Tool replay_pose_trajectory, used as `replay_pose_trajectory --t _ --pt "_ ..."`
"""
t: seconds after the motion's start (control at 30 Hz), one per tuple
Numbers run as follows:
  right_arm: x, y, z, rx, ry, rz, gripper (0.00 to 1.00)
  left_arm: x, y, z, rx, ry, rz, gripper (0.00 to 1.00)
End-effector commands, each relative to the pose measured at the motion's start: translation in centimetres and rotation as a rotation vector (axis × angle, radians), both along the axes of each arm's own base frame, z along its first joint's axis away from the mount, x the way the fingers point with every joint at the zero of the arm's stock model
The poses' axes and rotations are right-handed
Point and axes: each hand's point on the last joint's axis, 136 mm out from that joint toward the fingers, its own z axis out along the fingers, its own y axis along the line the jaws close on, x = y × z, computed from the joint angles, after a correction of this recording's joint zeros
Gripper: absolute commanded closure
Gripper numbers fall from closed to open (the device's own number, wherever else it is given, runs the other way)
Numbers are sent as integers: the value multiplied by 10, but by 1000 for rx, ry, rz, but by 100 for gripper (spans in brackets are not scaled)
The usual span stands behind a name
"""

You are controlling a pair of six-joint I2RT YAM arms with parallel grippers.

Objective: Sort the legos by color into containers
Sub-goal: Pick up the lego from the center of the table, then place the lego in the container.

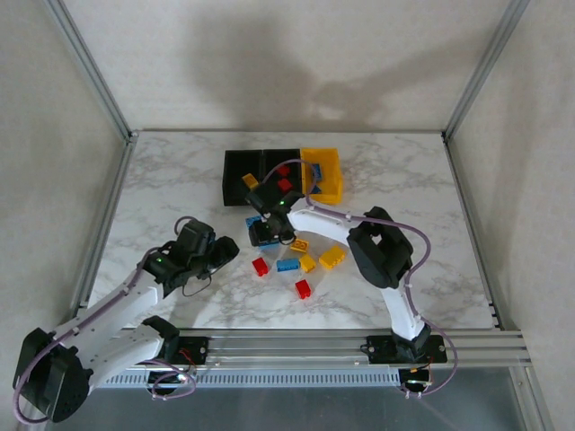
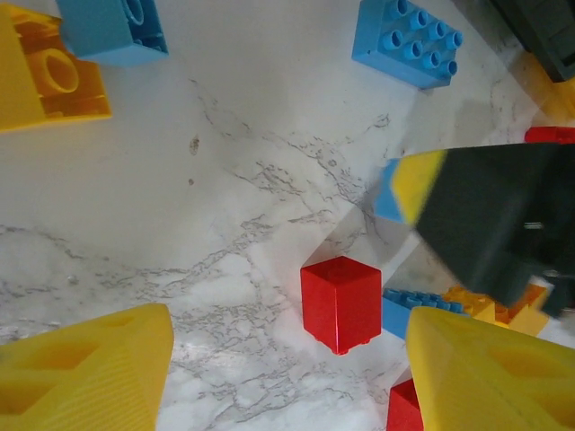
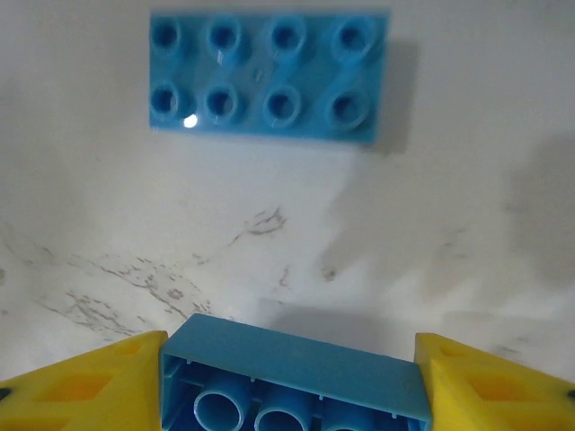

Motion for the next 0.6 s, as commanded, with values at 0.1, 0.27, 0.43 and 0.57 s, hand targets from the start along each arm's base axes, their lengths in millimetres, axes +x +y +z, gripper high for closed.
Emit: replay_pose_trajectory --t 0.1,0.27,0.43,0.57 --pt "54 -40 75 50 -155 -109 45 31 -32 32 -62 -89 -56 31" --pt "96 -82 96 68 -204 -221 45 52 -61 43 -83 -116 -105 31" --pt "141 -120 112 100 -249 -338 44 66 -89 50 -86 -128 -157 31" --pt "174 -137 114 155 -249 -429 44 75 -108 57 -93 -149 -188 32"
